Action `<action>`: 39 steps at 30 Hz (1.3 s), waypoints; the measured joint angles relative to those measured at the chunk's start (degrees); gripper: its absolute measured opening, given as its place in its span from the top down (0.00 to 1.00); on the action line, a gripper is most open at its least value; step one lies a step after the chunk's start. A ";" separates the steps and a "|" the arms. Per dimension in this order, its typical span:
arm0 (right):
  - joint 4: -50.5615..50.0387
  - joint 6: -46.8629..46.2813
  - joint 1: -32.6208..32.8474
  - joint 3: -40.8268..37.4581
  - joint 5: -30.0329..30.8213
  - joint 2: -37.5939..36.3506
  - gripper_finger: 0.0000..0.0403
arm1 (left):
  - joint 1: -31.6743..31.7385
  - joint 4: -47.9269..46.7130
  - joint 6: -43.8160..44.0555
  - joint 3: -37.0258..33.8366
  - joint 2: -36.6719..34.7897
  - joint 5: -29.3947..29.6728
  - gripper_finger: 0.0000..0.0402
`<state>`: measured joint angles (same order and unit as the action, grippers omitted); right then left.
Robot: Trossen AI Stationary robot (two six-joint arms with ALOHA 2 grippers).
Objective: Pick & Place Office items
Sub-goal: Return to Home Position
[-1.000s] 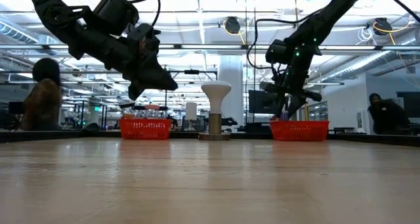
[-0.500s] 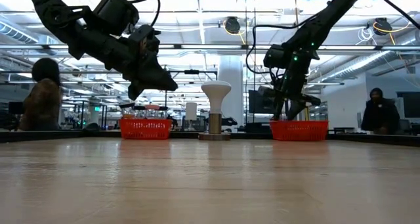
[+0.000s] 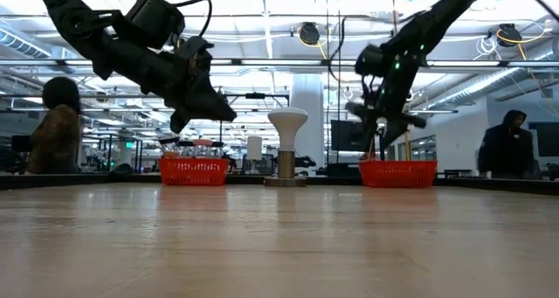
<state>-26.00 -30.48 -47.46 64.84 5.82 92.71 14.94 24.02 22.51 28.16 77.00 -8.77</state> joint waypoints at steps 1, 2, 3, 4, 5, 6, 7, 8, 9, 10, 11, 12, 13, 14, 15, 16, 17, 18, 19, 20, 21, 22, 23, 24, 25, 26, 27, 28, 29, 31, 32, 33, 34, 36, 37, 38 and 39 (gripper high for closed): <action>-0.10 1.83 0.41 0.00 -0.02 -1.31 0.52 | 0.31 0.08 0.51 0.00 -0.37 -0.26 0.94; -0.66 3.52 0.95 0.00 0.02 -2.87 0.55 | 0.58 -0.33 0.49 0.00 -1.24 -0.49 0.94; -1.07 5.33 1.86 -0.03 -0.02 -4.33 0.58 | 0.61 -0.47 -0.26 0.00 -2.57 -1.06 0.96; -0.68 7.14 2.98 -0.27 -0.10 -5.85 0.62 | 0.61 -0.12 -1.39 0.02 -3.94 -1.93 0.98; 0.27 9.01 4.26 -1.07 -0.36 -7.58 0.67 | 0.59 0.10 -2.73 0.02 -5.29 -3.05 0.99; 1.33 11.07 5.63 -2.27 -1.20 -9.46 0.72 | 0.57 0.10 -4.00 -0.03 -6.59 -3.98 0.99; 2.92 13.13 7.40 -3.66 -1.57 -11.17 0.78 | 0.51 0.24 -5.09 -0.38 -7.96 -4.74 0.99; 5.54 14.57 9.20 -5.32 -1.61 -12.90 0.84 | 0.33 0.25 -5.96 -0.89 -9.29 -5.08 0.98; 8.40 15.58 11.11 -7.34 -1.63 -14.75 0.91 | 0.21 0.24 -6.77 -1.48 -10.61 -5.27 0.99; 11.00 16.37 13.07 -9.52 -1.77 -16.62 0.95 | 0.11 0.22 -7.35 -2.26 -12.18 -5.29 0.99; 13.96 16.87 15.11 -11.85 -2.53 -18.46 0.97 | -0.02 0.20 -7.65 -3.29 -13.97 -5.28 0.99; 17.81 16.96 17.06 -14.31 -3.54 -20.14 0.97 | -0.02 0.18 -7.75 -4.32 -15.92 -5.28 0.99; 21.33 17.05 18.97 -16.69 -4.67 -21.69 0.97 | -0.03 0.38 -7.87 -5.28 -17.83 -5.28 0.99; 24.43 16.94 20.91 -19.33 -5.72 -23.43 0.96 | -0.05 0.91 -7.89 -6.39 -19.78 -5.28 0.99; 26.90 16.55 22.67 -21.82 -6.13 -25.15 0.95 | -0.05 1.74 -7.90 -7.58 -21.57 -5.25 0.99; 29.27 15.78 24.22 -24.12 -6.18 -26.78 0.95 | -0.03 2.56 -7.90 -8.96 -23.52 -5.05 0.99; 31.07 14.93 25.69 -26.33 -6.11 -28.62 0.96 | -0.05 3.65 -7.86 -10.47 -25.53 -4.81 0.99; 32.00 13.78 26.93 -28.60 -6.05 -30.65 0.96 | -0.05 5.22 -7.85 -11.68 -27.29 -4.38 0.99; 32.58 12.60 27.91 -30.66 -6.08 -32.79 0.96 | -0.02 6.66 -7.85 -13.02 -29.17 -3.44 0.99; 33.06 11.81 28.70 -32.43 -6.14 -34.95 0.97 | -0.04 7.16 -7.47 -14.41 -31.22 -2.08 0.99; 33.26 11.46 29.56 -34.44 -6.11 -37.52 0.98 | -0.04 7.15 -6.89 -15.70 -33.15 -0.37 0.99; 33.39 11.73 30.36 -36.45 -6.07 -40.35 0.98 | -0.02 7.14 -6.49 -16.92 -34.84 1.30 0.99; 33.34 12.26 31.00 -38.25 -6.08 -43.19 0.99 | 0.02 7.23 -6.34 -18.20 -36.29 2.42 0.99; 33.58 12.79 31.50 -39.98 -6.08 -46.08 0.99 | 0.03 7.06 -6.32 -19.47 -37.88 2.84 1.00; 33.64 13.17 31.81 -41.79 -6.20 -49.08 1.00 | 0.04 6.83 -6.34 -20.60 -39.37 2.83 0.99; 33.53 13.29 31.91 -43.75 -6.17 -52.36 1.00 | 0.04 6.95 -6.34 -21.54 -40.58 2.81 0.99; 33.38 13.22 31.89 -45.53 -6.12 -55.37 1.00 | 0.04 7.14 -6.43 -22.53 -41.79 2.77 0.99; 33.53 12.94 31.83 -47.32 -6.05 -58.52 0.99 | 0.04 7.10 -6.92 -23.53 -42.92 2.77 0.99; 33.45 12.40 31.81 -49.05 -6.03 -61.65 0.99 | 0.04 6.96 -7.41 -24.39 -44.09 2.77 0.99; 33.33 12.09 31.82 -52.06 -5.99 -67.84 0.99 | 0.04 6.99 -7.89 -25.99 -46.10 2.75 0.99; 33.08 12.19 31.84 -53.35 -5.99 -70.90 0.99 | 0.04 6.99 -7.92 -26.70 -47.10 2.73 0.99; 32.23 12.42 31.84 -54.41 -5.99 -73.97 0.99 | 0.04 6.73 -7.94 -27.38 -48.18 2.61 0.99; 31.00 12.59 31.84 -55.16 -5.97 -77.01 0.99 | 0.11 4.95 -8.37 -27.40 -49.22 2.48 0.99; 27.62 12.63 31.84 -56.06 -5.92 -82.57 0.99 | 0.18 2.60 -10.15 -27.21 -51.53 2.14 1.00; 25.06 12.80 31.84 -56.24 -5.92 -85.23 0.99 | 0.31 1.23 -10.75 -27.21 -52.60 2.16 0.99; 22.43 13.22 31.84 -56.29 -5.91 -87.84 0.99 | 0.58 0.01 -11.05 -27.21 -53.74 2.14 0.99; 20.30 13.67 31.82 -56.33 -5.92 -90.53 0.99 | 0.89 -1.28 -11.38 -27.20 -54.87 2.14 0.99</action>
<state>-5.70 -16.81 -15.64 8.51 -0.10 2.18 15.83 22.74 11.12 0.97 22.13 -6.63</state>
